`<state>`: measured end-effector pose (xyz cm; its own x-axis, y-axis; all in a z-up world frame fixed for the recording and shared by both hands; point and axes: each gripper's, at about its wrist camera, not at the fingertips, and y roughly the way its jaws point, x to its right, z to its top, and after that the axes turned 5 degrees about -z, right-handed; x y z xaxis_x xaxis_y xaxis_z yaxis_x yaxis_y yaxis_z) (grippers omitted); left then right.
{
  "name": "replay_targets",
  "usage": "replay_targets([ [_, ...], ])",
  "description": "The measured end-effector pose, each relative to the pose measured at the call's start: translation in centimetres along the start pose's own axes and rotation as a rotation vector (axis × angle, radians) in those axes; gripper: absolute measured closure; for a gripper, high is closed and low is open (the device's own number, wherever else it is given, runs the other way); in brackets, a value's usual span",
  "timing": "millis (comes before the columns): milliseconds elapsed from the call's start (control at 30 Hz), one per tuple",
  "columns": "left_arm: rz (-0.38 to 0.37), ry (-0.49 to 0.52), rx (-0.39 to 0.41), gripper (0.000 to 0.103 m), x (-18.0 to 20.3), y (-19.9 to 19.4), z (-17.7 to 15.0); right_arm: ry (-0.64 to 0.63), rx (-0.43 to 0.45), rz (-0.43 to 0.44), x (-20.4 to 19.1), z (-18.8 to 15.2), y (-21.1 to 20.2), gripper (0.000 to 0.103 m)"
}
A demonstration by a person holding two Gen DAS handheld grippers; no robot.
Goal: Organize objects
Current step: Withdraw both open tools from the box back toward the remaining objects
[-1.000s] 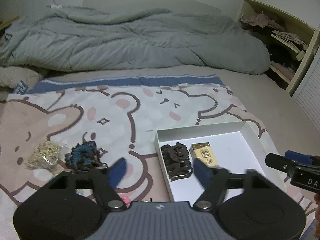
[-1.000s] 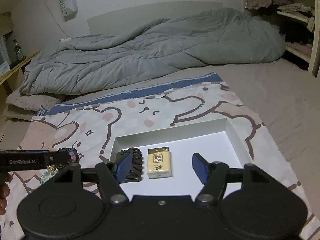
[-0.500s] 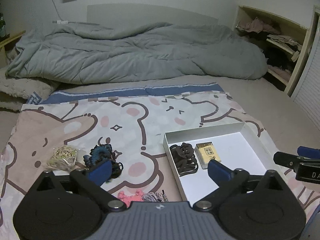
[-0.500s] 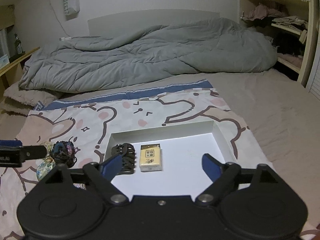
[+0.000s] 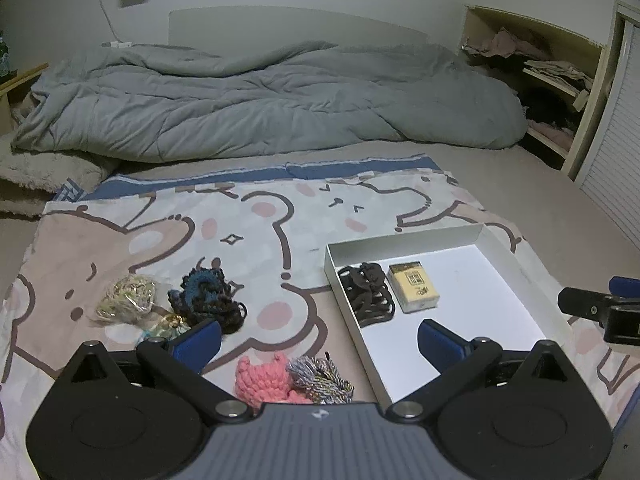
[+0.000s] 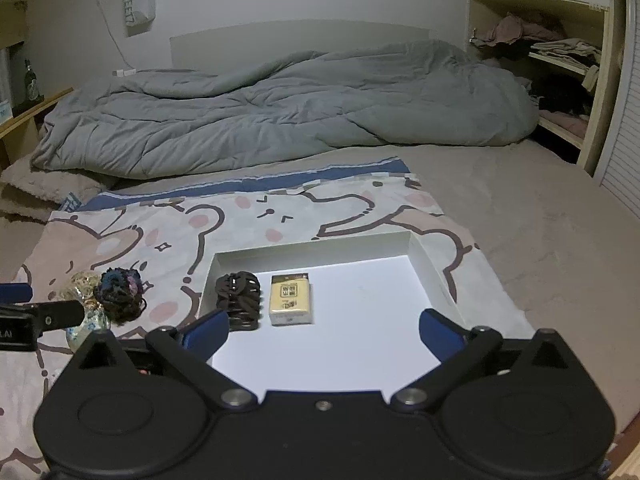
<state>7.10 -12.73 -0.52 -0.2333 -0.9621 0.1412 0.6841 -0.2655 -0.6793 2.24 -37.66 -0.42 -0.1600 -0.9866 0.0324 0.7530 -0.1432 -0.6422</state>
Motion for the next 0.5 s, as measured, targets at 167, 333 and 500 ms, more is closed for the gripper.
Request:
replay_targets([
  [167,-0.020,0.022,0.016,0.000,0.22,-0.35,-0.10,-0.013,-0.005,-0.008,0.04,-0.44,0.13,0.001],
  [333,-0.020,0.034,0.031,0.000,0.11,-0.68,-0.31,-0.009,-0.007,0.005,0.00,-0.51,0.18,0.000],
  [500,0.001,0.038,0.040,0.000,-0.61,-0.96,-0.48,-0.004,-0.009,0.017,-0.16,-0.49,0.41,0.000],
])
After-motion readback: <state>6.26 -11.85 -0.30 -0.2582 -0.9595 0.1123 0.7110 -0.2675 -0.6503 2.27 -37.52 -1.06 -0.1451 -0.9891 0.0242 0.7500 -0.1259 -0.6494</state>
